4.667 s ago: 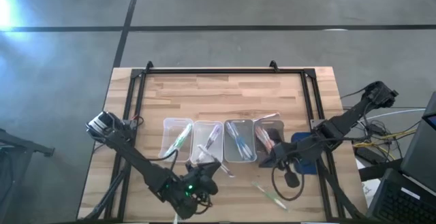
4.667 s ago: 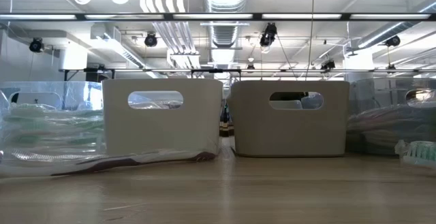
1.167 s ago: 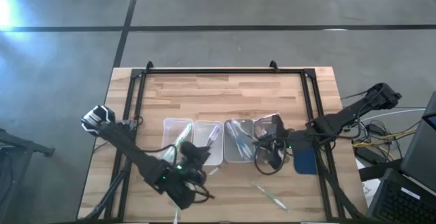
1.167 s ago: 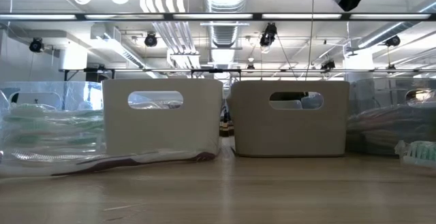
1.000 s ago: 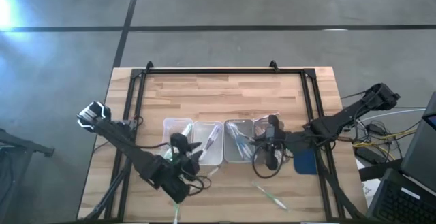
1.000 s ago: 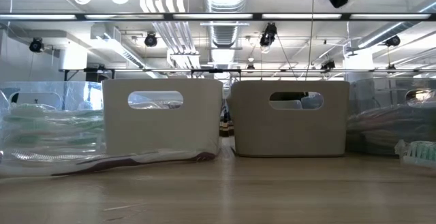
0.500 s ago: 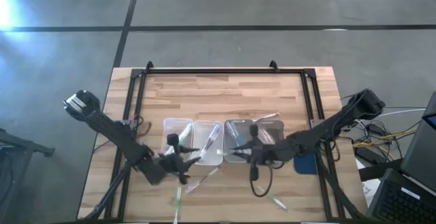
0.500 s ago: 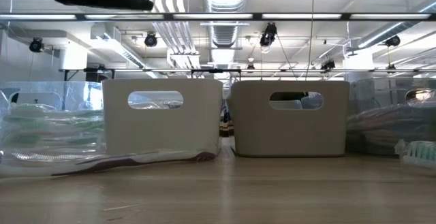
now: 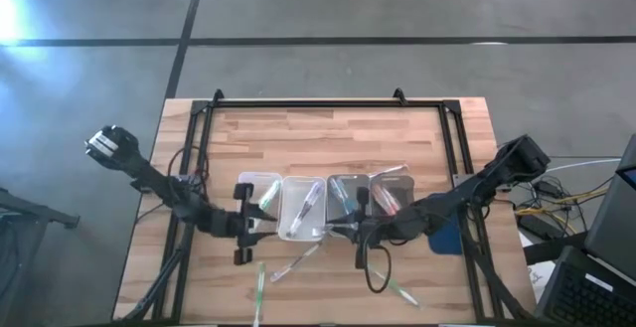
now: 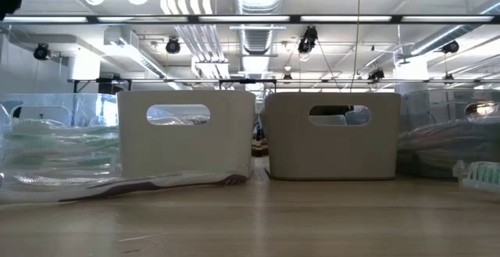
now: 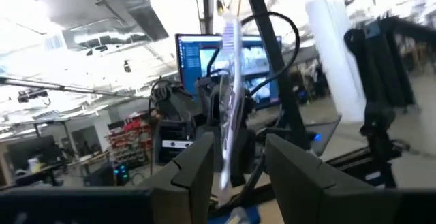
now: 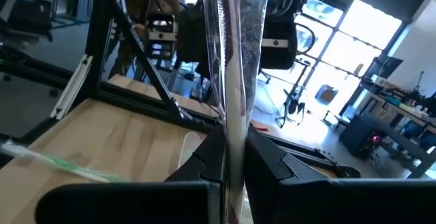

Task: Pick & Place Toothbrushes
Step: Put the purple toothbrush into the white bin

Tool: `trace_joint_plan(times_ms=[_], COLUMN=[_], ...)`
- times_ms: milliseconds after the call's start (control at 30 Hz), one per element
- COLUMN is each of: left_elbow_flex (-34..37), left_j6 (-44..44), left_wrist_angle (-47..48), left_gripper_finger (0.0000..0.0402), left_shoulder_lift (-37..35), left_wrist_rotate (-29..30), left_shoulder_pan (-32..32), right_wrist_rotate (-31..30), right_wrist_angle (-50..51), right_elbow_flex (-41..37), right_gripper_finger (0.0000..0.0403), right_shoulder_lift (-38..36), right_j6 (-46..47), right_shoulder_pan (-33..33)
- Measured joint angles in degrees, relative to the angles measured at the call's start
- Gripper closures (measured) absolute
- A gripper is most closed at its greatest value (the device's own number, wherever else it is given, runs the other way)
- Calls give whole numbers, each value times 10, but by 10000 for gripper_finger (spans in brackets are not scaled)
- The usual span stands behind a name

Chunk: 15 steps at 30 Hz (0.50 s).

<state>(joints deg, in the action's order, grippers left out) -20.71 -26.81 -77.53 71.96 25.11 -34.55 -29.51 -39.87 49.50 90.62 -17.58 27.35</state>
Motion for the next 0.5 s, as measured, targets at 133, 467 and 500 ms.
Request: trace_joint_plan(times_ms=[133,467,500], left_elbow_flex=[-50,-178,-187], left_j6=[-27,-36,-45], left_wrist_angle=[85,243,246], left_gripper_finger=[263,262,262], left_shoulder_lift=[6,70,81], left_wrist_rotate=[-1,-5,-5], left_shoulder_pan=[1,4,5], right_wrist_rotate=[0,30,31], right_wrist_angle=[-12,-15,-14], right_elbow_flex=[0,0,0], right_gripper_finger=[380,380,380], right_shoulder_lift=[4,4,4], right_j6=[1,22,23], right_shoulder_pan=[0,0,0])
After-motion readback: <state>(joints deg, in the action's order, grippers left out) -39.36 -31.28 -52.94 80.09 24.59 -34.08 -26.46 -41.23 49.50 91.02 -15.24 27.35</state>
